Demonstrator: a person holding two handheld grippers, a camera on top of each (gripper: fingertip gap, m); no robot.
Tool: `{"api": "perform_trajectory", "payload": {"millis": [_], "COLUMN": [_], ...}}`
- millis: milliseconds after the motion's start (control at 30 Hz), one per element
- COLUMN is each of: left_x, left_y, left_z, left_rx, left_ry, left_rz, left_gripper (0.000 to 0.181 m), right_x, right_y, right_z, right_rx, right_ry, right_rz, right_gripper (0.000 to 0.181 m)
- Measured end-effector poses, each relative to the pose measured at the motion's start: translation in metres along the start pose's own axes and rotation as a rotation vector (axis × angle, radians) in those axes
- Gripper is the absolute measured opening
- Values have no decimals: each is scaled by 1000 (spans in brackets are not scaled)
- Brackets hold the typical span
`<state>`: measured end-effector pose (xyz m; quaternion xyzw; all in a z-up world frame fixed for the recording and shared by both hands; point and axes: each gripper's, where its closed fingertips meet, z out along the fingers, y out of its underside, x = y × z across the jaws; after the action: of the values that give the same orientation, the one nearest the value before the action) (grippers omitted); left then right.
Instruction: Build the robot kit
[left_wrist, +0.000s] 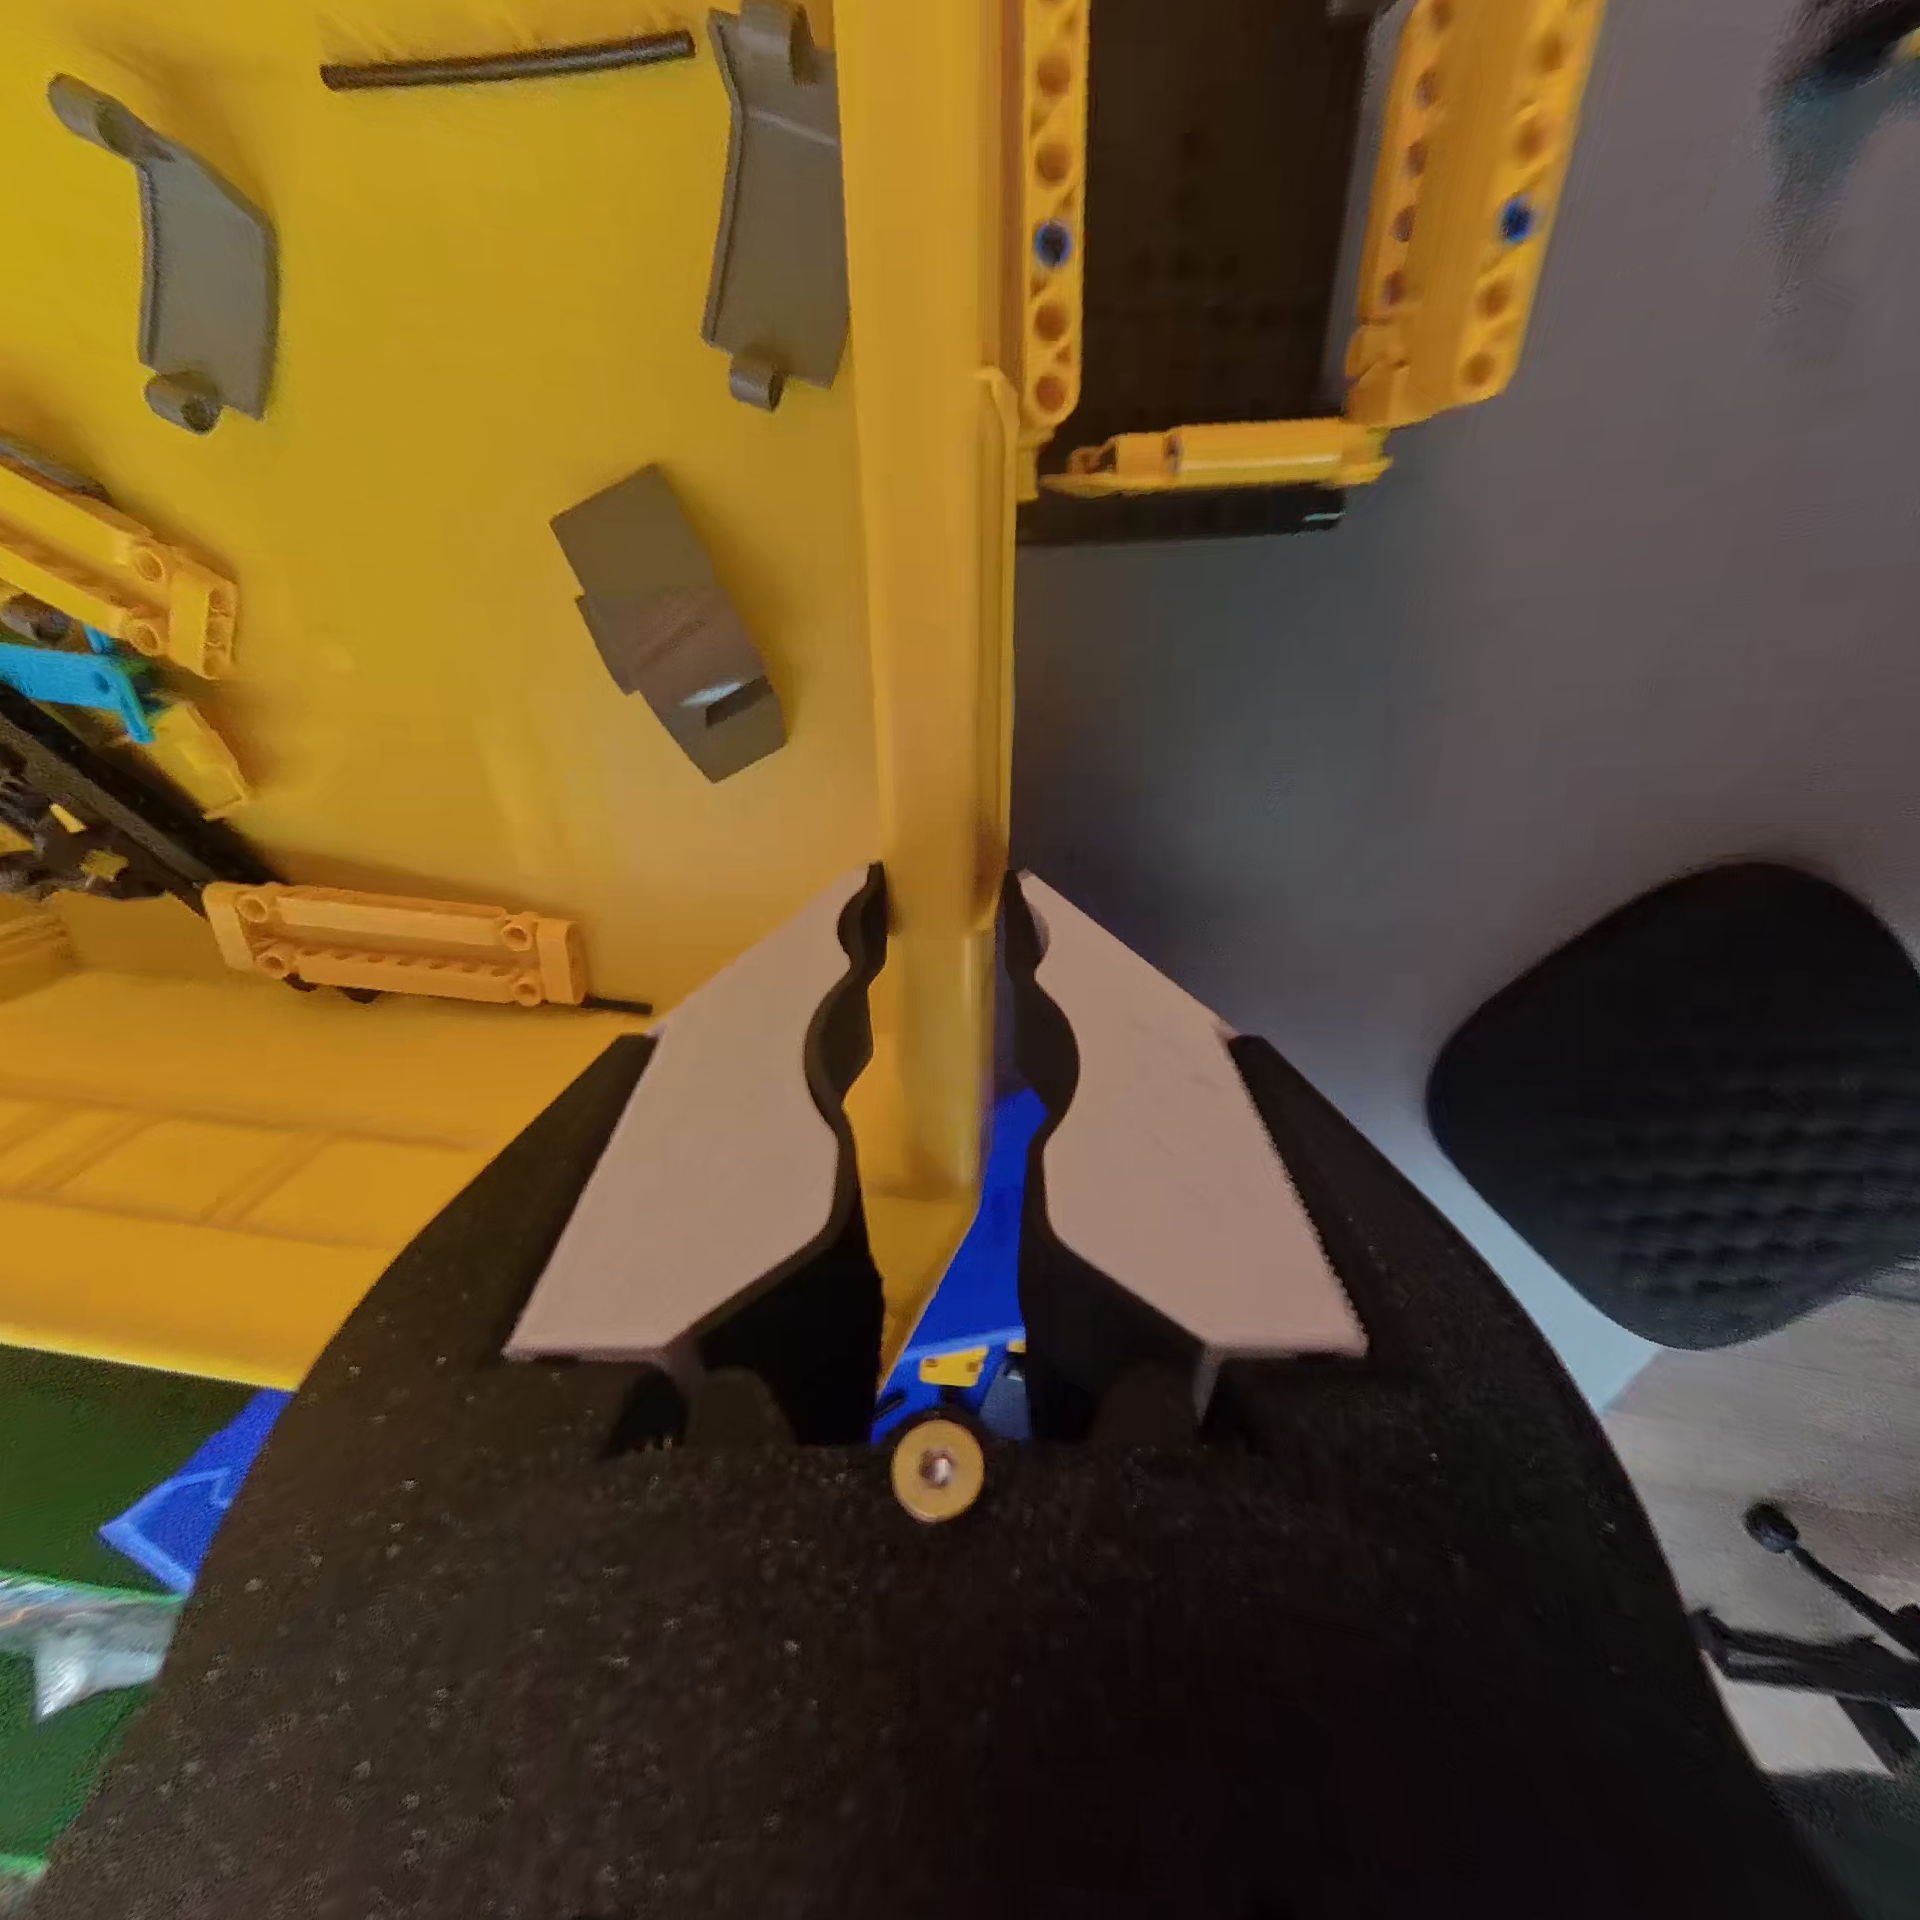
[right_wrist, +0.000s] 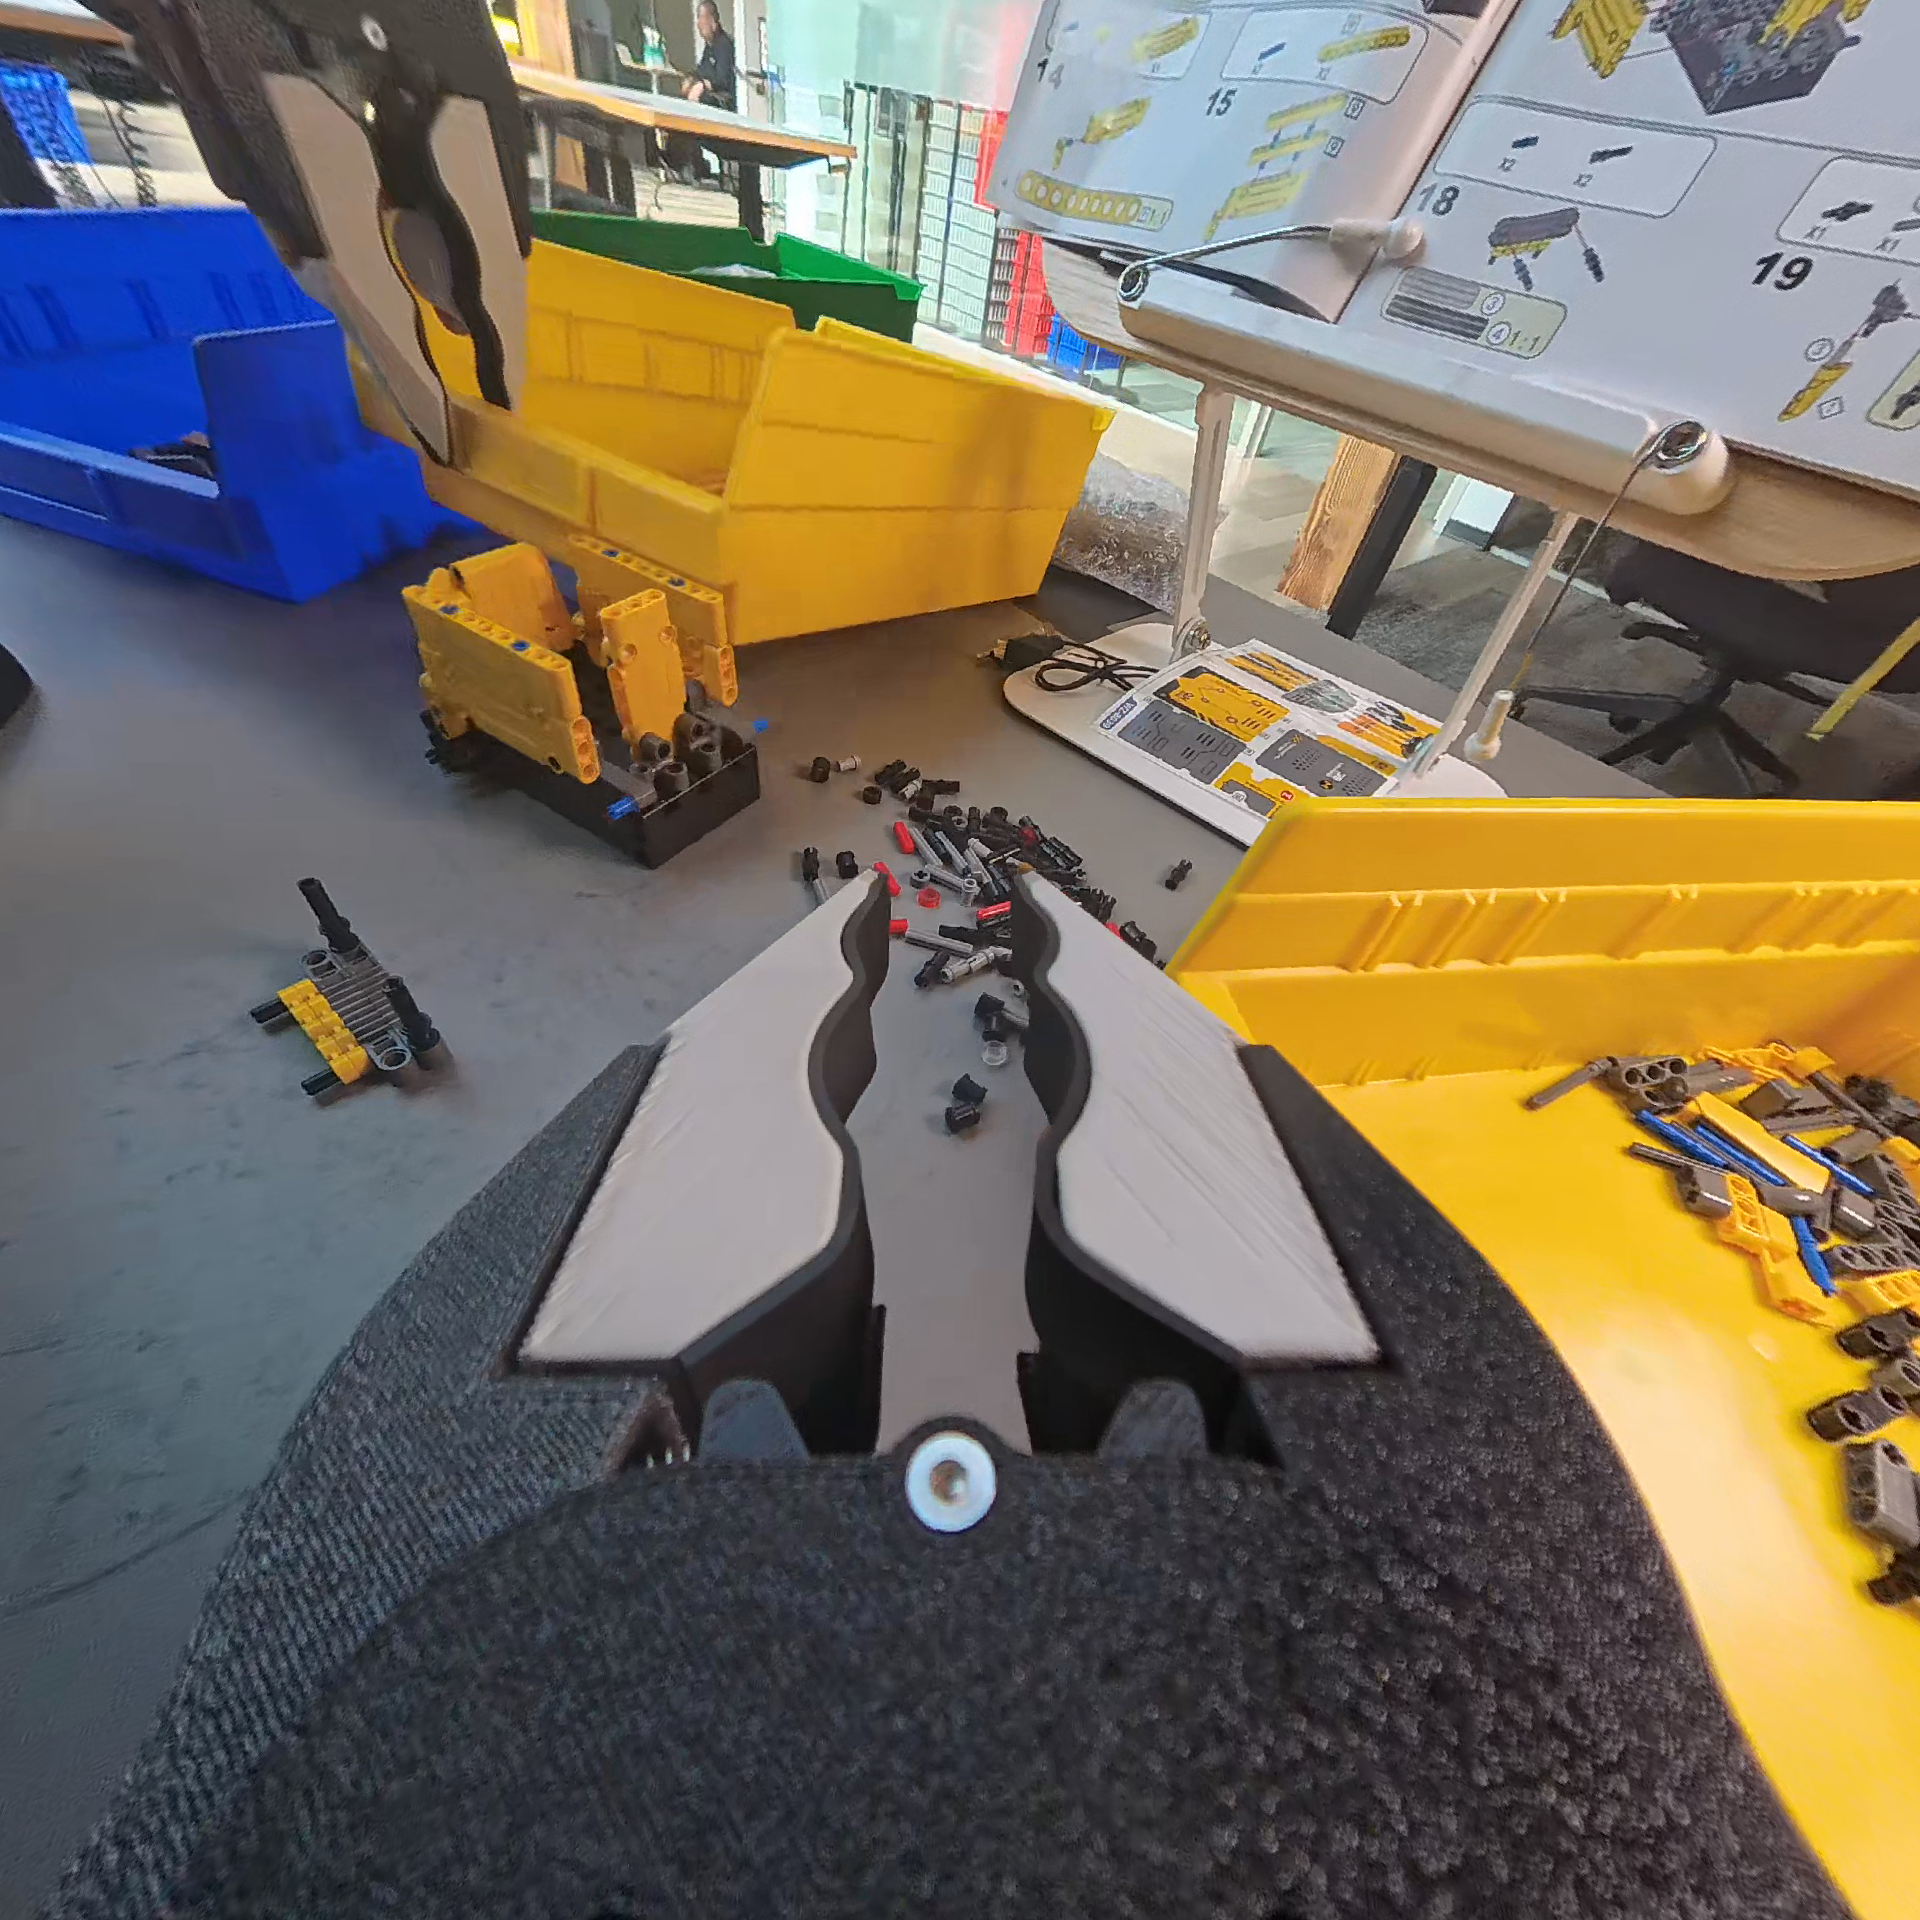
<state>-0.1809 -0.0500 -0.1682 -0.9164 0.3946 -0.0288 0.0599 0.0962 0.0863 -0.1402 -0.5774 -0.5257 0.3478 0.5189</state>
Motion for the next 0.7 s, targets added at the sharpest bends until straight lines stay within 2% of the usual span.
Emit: {"api": "perform_trajectory", "payload": {"millis": [67,167,300,467,700], "left_x": [15,3,-33,10,2], "left_y": [-7,0,5,-9,6], "left_z": [-26,-35,-20,-6,22], "left_rx": [82,84,98,78,12], "left_ry": [55,11,-62,33,-14], "left_rz": [-6,-30,-121,-18,-39], "left_gripper": [21,22,22,20,19], "right_x": [0,-1,-2,-1,-4], "right_y": [-1,-1,0,0,4], "right_z": [0,2,2,1,3], "right_rx": [11,13,5,9,-9], "right_ry": [-6,-16,-9,-2,-7], "right_rz": [14,26,14,16,2], "right_gripper": [22,22,22,21,21]}}
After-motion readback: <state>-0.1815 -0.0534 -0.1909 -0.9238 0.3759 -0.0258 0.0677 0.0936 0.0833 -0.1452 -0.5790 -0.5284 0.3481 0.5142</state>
